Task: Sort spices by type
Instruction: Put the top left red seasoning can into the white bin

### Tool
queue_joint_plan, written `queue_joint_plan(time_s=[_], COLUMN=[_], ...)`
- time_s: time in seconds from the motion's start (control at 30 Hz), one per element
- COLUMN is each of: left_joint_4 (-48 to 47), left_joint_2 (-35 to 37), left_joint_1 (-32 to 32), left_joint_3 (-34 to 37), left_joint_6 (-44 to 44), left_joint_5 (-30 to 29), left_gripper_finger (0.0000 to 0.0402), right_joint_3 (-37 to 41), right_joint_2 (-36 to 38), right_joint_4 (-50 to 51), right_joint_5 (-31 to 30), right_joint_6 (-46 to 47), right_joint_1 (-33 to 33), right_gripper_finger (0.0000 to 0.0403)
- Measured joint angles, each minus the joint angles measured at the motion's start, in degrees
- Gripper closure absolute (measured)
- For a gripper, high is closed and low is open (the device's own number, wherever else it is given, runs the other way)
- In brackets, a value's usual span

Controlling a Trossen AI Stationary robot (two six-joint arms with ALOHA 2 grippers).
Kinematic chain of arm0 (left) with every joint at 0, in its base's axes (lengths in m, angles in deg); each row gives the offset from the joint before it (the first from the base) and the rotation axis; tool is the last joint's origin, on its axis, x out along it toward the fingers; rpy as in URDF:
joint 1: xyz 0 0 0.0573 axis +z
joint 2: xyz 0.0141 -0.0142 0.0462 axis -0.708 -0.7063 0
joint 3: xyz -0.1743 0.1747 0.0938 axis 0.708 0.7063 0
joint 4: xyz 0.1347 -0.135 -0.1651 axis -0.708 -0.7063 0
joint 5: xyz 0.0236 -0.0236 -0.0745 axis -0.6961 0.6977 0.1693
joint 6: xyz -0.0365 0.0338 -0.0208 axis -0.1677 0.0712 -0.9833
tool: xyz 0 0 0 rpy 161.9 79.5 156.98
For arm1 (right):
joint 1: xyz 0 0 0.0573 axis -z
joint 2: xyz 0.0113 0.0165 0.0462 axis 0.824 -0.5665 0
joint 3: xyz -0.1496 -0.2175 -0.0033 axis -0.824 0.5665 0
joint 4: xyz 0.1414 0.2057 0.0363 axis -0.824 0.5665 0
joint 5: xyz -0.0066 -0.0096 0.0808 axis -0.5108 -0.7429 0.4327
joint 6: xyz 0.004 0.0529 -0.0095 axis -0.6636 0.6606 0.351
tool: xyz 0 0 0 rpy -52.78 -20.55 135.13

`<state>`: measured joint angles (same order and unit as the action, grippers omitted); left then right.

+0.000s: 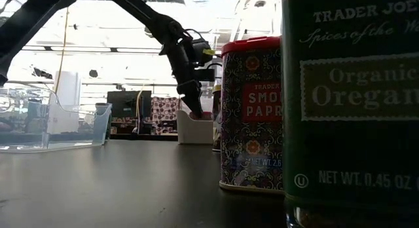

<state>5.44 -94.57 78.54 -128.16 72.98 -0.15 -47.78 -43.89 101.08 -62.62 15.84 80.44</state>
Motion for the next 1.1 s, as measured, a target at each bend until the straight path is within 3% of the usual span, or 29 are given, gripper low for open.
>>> queue_joint_plan(time_s=[0.43,1.1], left_joint_4=[0.65,0.44], left_joint_2=[-0.12,-0.14], left_joint_1=[-0.02,-0.02], left_joint_3=[0.0,0.0], left_joint_6=[4.09,1.1], left_joint_5=[-0.6,-0.58], left_gripper_finger=[0.0178,0.0165], right_joint_3=[0.0,0.0], right_joint_2=[0.0,0.0], right_joint_4=[0.04,0.04], right_joint_5=[-0.02,-0.02], right_joint_6=[-0.01,0.0], right_joint_1=[1.46,1.46], right_gripper_finger=[0.0029,0.0029])
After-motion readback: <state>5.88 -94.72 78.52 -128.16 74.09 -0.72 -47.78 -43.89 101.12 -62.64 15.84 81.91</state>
